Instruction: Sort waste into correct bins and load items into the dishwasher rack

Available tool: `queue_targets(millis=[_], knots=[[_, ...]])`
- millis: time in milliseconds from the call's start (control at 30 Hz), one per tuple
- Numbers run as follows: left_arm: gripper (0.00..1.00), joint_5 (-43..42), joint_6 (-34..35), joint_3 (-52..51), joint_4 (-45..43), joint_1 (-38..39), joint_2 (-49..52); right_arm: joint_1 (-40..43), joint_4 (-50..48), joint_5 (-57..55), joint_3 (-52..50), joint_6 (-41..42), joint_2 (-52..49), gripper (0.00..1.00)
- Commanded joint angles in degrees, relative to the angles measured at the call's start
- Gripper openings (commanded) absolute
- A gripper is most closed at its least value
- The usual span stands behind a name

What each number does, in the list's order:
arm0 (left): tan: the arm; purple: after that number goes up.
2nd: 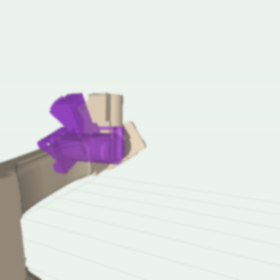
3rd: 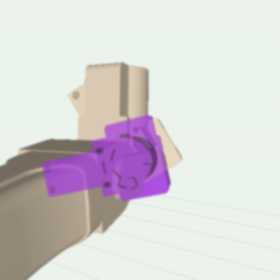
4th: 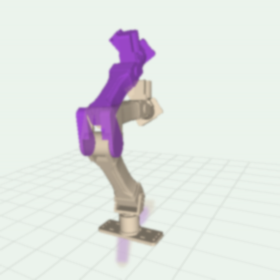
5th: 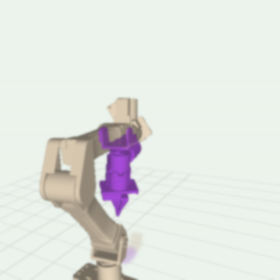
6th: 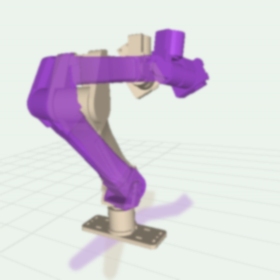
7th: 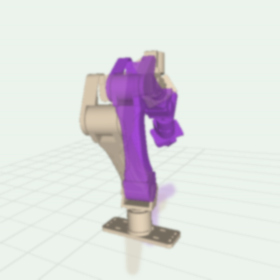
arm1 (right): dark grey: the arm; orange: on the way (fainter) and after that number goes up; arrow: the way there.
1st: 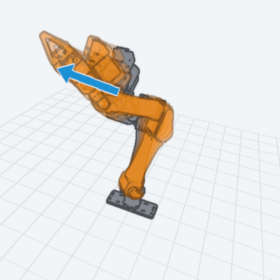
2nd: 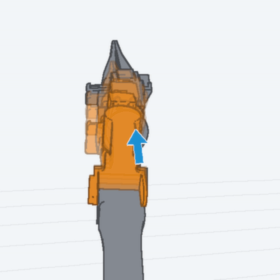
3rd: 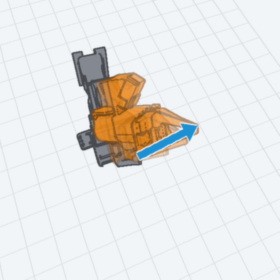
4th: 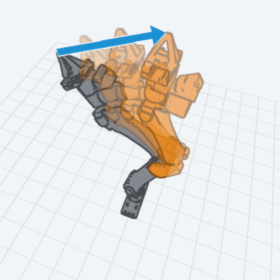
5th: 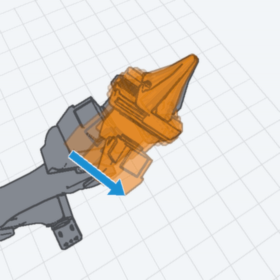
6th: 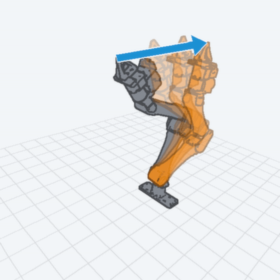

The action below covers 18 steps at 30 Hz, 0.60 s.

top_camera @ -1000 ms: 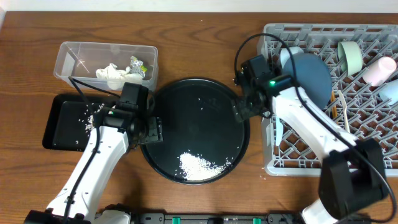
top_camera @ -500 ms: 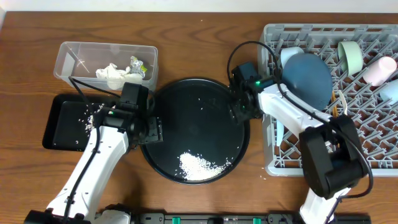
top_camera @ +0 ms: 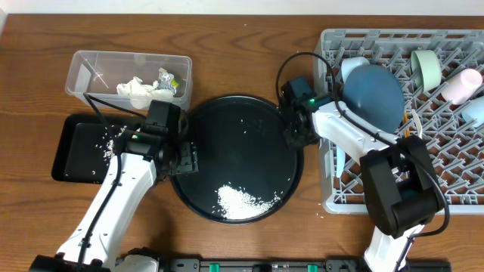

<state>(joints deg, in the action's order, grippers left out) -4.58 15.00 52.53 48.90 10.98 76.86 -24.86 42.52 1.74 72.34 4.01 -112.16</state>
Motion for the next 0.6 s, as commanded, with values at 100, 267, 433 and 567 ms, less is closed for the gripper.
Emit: queue_targets(millis=[100, 267, 433, 567], knots=[[0.76, -0.37, 0.31, 1.16, 0.13, -0.04, -0.02, 0.04, -0.04, 1.73, 0.74, 0.22, -0.63, 0.19], [0.76, -0.39, 0.31, 1.16, 0.15, -0.04, -0.02, 0.04, -0.2, 1.73, 0.74, 0.24, -0.61, 0.05], [0.76, -0.37, 0.31, 1.16, 0.13, -0.04, -0.02, 0.07, 0.13, 1.75, 1.09, 0.24, -0.39, 0.01], [0.76, -0.37, 0.31, 1.16, 0.13, -0.04, -0.02, 0.09, 0.33, 1.75, 1.44, 0.24, 1.07, 0.01]])
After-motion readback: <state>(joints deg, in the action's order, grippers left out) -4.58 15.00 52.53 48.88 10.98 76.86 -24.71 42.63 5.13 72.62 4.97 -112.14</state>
